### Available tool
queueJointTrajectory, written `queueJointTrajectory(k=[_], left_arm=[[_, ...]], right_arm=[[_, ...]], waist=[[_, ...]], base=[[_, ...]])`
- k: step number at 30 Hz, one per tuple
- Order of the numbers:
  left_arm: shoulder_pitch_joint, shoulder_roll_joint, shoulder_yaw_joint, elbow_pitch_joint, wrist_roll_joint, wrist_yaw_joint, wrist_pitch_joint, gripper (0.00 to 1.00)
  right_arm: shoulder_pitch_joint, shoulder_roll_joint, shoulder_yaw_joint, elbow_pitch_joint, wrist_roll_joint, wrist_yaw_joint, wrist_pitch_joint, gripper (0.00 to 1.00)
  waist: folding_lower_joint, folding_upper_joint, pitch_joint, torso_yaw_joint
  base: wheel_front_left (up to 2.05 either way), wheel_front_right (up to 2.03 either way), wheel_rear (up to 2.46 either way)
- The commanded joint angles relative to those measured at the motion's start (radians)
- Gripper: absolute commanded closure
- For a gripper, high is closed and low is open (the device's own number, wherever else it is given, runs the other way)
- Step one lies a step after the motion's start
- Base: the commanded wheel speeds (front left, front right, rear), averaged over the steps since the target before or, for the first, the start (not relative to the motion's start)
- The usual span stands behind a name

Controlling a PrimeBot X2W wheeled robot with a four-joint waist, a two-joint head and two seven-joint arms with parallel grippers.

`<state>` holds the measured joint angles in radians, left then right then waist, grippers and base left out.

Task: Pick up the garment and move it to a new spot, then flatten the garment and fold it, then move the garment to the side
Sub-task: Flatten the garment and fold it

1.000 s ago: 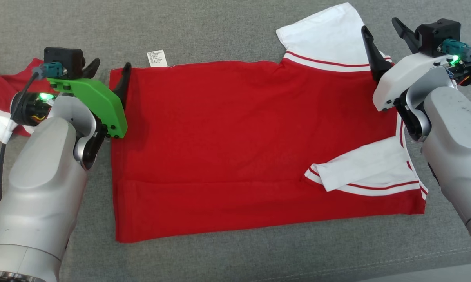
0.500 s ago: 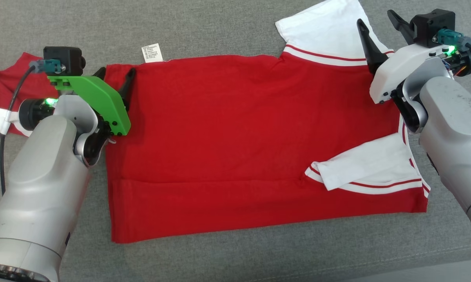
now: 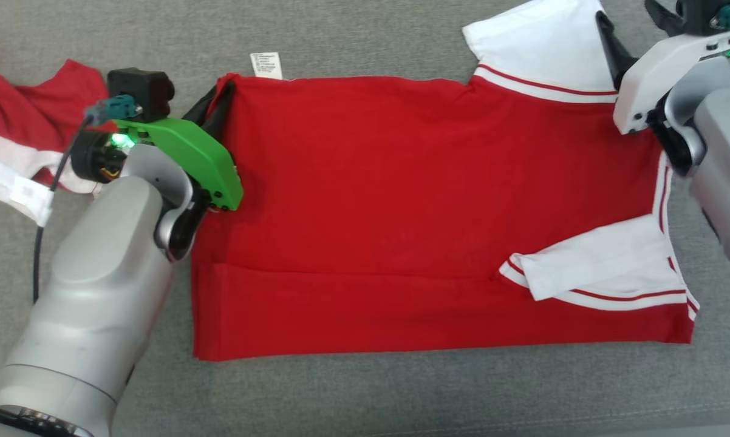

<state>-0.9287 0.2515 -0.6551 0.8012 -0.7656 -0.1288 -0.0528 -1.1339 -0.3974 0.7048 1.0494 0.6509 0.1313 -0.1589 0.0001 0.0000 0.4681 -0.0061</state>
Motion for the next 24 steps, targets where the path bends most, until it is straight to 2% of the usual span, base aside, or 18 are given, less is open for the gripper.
queueJointTrajectory(k=[1, 14, 21, 22, 23, 24], left_arm=[[0.002, -0.011, -0.010, -0.009, 0.009, -0.002, -0.021, 1.00], [-0.026, -0.069, -0.078, -0.048, 0.068, 0.004, -0.106, 1.00], [-0.038, -0.078, -0.087, -0.044, 0.076, 0.006, -0.124, 1.00], [-0.040, -0.077, -0.086, -0.042, 0.075, 0.008, -0.126, 1.00], [-0.042, -0.077, -0.085, -0.041, 0.075, 0.010, -0.129, 1.00], [-0.044, -0.076, -0.083, -0.039, 0.075, 0.012, -0.133, 1.00]], right_arm=[[-0.021, -0.013, 0.014, 0.009, 0.016, -0.001, 0.032, 0.00], [-0.131, -0.104, 0.096, 0.032, 0.124, -0.001, 0.225, 0.00], [-0.124, -0.103, 0.138, 0.045, 0.182, -0.001, 0.328, 0.00], [-0.120, -0.100, 0.142, 0.042, 0.202, 0.000, 0.353, 0.67], [-0.115, -0.094, 0.140, 0.034, 0.223, 0.000, 0.371, 1.00], [-0.113, -0.090, 0.141, 0.023, 0.238, 0.000, 0.384, 1.00]], waist=[[-0.0001, 0.0000, 0.019, 0.036], [-0.0001, 0.0000, 0.083, 0.134], [-0.0001, 0.0000, 0.100, 0.153], [-0.0001, 0.0000, 0.102, 0.153], [-0.0001, 0.0000, 0.103, 0.152], [-0.0001, 0.0000, 0.103, 0.150]], base=[[0.00, 0.00, 0.00], [0.00, 0.00, 0.00], [0.00, 0.00, 0.00], [0.00, 0.00, 0.00], [0.00, 0.00, 0.00], [0.00, 0.00, 0.00]])
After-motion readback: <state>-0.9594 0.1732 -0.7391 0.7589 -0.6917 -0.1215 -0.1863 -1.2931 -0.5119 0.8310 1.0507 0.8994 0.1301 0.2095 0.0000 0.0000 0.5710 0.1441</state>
